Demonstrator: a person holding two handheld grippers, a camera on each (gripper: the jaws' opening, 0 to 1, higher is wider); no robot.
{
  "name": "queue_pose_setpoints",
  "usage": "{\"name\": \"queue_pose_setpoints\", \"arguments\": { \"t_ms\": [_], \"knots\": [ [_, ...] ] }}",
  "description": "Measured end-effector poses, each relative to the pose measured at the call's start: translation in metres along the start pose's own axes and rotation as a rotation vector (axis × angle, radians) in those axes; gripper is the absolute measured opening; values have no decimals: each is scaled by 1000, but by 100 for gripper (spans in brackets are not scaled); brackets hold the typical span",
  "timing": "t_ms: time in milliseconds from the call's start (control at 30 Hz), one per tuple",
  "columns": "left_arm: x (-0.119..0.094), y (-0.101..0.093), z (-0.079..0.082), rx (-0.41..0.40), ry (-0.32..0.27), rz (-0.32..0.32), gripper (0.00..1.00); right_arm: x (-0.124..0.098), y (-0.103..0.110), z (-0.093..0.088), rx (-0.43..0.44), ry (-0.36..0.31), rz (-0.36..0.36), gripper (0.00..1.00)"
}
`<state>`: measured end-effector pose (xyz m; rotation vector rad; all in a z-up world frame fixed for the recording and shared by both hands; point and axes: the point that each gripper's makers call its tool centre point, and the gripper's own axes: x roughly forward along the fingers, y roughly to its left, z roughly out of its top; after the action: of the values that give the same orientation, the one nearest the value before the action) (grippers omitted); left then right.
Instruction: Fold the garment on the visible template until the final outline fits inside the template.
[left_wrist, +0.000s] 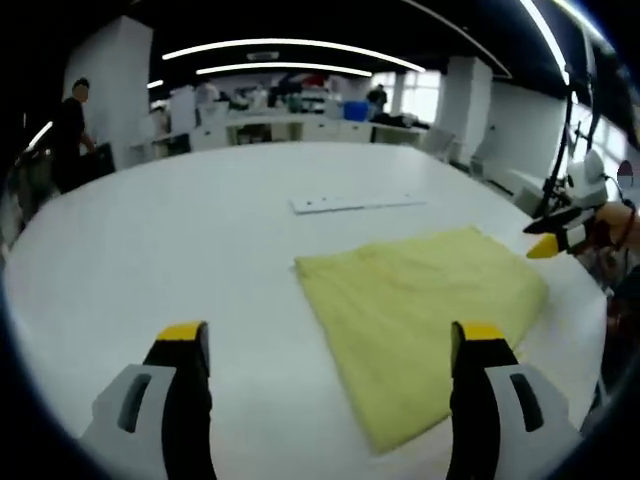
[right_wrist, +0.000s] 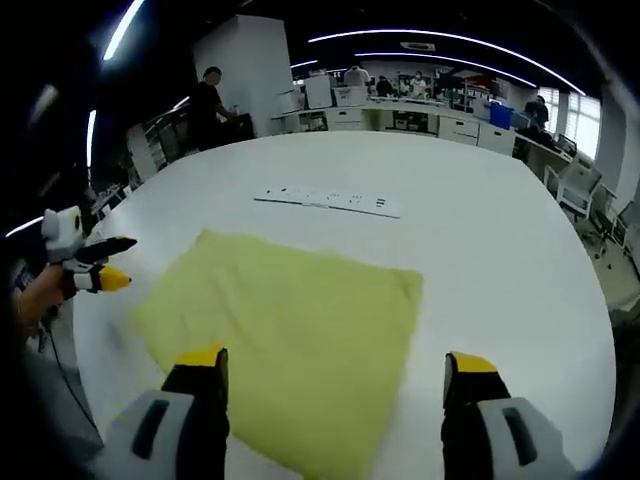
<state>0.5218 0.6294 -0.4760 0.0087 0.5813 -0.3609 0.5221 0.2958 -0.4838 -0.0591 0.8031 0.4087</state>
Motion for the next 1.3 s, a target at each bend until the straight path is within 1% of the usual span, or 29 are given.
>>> {"name": "queue_pose_setpoints", "arguments": {
  "t_ms": [100, 233, 400, 500, 667, 800, 900, 933, 1167, 1233, 1300],
  "knots": [
    [-6, -8, -6, 1, 6, -16, 97, -8, 2, -11, 5, 5, 2, 90],
    [-11, -16, -14, -22, 9, -33, 95, -15, 3, -26, 17, 9, -2, 88],
    [-15, -20, -24, -41, 14, -27, 87, -18, 5, -41, 19, 17, -6, 83],
    [-19, -22, -33, -65, 21, -26, 81, -19, 7, -49, 29, 22, -10, 77],
    [-22, -23, -44, -84, 34, -20, 72, -20, 7, -55, 41, 9, -19, 67],
    [-23, -24, -52, -97, 48, -20, 59, -20, 4, -55, 63, -18, -33, 53],
    [-27, -25, -53, -88, 36, -6, 46, -21, 4, -56, 72, -26, -37, 47],
    [-28, -26, -55, -86, 40, -8, 44, -21, 1, -58, 75, -30, -45, 46],
    [-28, -30, -67, -108, 65, -16, 35, -21, -2, -72, 91, -4, -62, 32],
    [-27, -29, -69, -114, 64, -16, 33, -23, -3, -74, 98, -9, -63, 28],
    [-26, -29, -73, -131, 83, -18, 30, -24, -3, -76, 112, -3, -64, 23]
  ]
}}
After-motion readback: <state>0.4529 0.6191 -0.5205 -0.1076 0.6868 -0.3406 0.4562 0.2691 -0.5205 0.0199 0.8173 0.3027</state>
